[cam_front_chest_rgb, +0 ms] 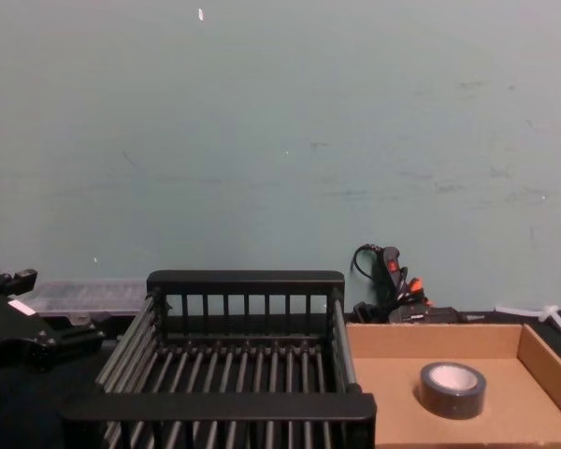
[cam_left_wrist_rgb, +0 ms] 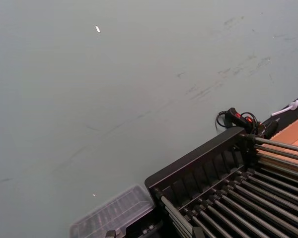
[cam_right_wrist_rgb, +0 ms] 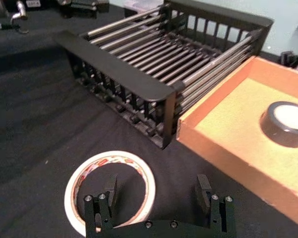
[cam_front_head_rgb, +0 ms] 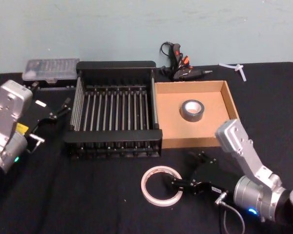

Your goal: Pick up the white tape and place it into the black box , Pick up the silver tape and place it into the brown box.

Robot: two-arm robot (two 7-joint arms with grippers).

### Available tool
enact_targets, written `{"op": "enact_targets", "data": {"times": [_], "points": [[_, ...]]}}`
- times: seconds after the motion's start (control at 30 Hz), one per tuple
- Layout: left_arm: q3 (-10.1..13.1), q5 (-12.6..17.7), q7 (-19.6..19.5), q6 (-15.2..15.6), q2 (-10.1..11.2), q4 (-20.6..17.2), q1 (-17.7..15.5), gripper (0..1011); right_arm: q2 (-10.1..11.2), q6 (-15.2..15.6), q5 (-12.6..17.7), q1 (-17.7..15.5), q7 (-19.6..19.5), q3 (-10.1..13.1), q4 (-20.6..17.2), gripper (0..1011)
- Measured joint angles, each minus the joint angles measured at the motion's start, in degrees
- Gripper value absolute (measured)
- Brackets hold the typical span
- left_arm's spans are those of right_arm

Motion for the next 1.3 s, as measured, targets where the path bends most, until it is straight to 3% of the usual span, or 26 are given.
{"op": "enact_targets", "data": {"times": [0.53,1.3], "points": [[0.00,0.00,0.00,0.00,0.00,0.01,0.00,1001,-0.44,-0.09,-1.57,1.24,-0.36,-2.76,1.84,1002],[0.00,0.00,0.00,0.00,0.00,0.00,0.00,1001,-1.68,-1.52,-3.49,1.75,-0.44,-3.45,2.97,1002]]}}
